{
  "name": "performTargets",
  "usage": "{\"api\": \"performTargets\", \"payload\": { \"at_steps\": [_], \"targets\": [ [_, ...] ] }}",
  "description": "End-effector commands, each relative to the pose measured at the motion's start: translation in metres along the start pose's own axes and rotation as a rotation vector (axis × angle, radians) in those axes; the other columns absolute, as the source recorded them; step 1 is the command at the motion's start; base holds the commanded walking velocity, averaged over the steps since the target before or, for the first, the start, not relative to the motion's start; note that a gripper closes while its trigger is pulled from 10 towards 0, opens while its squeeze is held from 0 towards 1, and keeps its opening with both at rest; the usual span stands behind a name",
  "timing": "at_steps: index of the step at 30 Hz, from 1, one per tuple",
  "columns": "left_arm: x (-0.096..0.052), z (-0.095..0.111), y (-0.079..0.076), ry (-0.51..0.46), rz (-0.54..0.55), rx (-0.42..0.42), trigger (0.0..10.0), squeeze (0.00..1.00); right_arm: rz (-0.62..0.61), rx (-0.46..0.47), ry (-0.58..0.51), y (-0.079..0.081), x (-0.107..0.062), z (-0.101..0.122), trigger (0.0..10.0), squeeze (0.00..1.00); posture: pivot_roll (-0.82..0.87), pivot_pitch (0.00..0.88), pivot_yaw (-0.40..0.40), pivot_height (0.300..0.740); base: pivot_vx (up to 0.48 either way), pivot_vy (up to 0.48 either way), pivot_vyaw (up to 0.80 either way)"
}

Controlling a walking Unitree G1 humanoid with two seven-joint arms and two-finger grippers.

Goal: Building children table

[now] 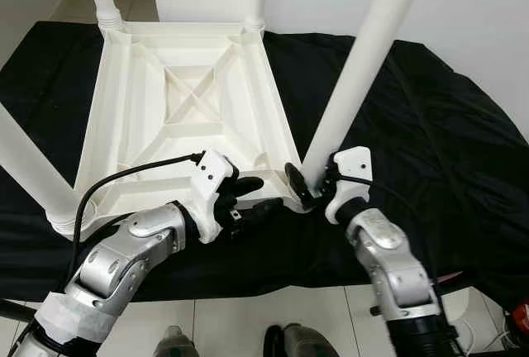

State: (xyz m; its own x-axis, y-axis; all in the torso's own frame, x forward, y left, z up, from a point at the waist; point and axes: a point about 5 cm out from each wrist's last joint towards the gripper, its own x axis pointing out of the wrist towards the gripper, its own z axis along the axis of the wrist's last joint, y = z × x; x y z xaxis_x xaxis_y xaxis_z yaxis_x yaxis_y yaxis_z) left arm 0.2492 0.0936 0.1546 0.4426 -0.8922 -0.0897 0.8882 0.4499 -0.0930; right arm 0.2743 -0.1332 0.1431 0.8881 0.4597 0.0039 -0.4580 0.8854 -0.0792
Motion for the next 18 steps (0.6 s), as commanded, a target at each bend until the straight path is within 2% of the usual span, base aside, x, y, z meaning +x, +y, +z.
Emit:
{"api": "performTargets", "payload": {
  "at_steps": [1,4,5,10,12,18],
  "targets": [
    [0.0,-0.003,-0.009,0.012,-0.129,-0.01,10.0,0.0,0.015,0.013,0.021,-0.003,-0.002,-0.006,10.0,0.0,0.04,0.068,-0.069,0.74,0.0,0.0,0.0],
    [-0.001,-0.003,-0.009,0.012,-0.129,-0.011,10.0,0.0,0.062,-0.009,0.017,-0.005,-0.004,-0.007,10.0,0.0,0.04,0.068,-0.069,0.74,0.0,0.0,0.0],
    [-0.003,-0.004,-0.01,0.018,-0.132,-0.011,10.0,0.0,0.164,-0.058,0.019,-0.015,-0.005,-0.008,10.0,0.0,0.04,0.062,-0.063,0.74,0.0,0.0,0.0],
    [-0.003,-0.004,-0.01,0.019,-0.133,-0.011,10.0,0.0,0.203,-0.066,0.015,-0.019,-0.004,-0.008,10.0,0.0,0.05,0.06,-0.062,0.74,0.0,0.0,0.0],
    [-0.003,-0.004,-0.011,0.02,-0.138,-0.01,10.0,0.0,0.281,-0.075,0.0,-0.022,0.003,-0.005,10.0,0.0,0.05,0.056,-0.057,0.74,0.0,0.0,0.0],
    [-0.001,-0.003,-0.014,0.019,-0.153,-0.009,10.0,0.0,0.344,-0.096,-0.006,-0.023,0.013,-0.004,10.0,0.0,0.05,0.051,-0.052,0.74,0.0,0.0,0.0]
  ]
}}
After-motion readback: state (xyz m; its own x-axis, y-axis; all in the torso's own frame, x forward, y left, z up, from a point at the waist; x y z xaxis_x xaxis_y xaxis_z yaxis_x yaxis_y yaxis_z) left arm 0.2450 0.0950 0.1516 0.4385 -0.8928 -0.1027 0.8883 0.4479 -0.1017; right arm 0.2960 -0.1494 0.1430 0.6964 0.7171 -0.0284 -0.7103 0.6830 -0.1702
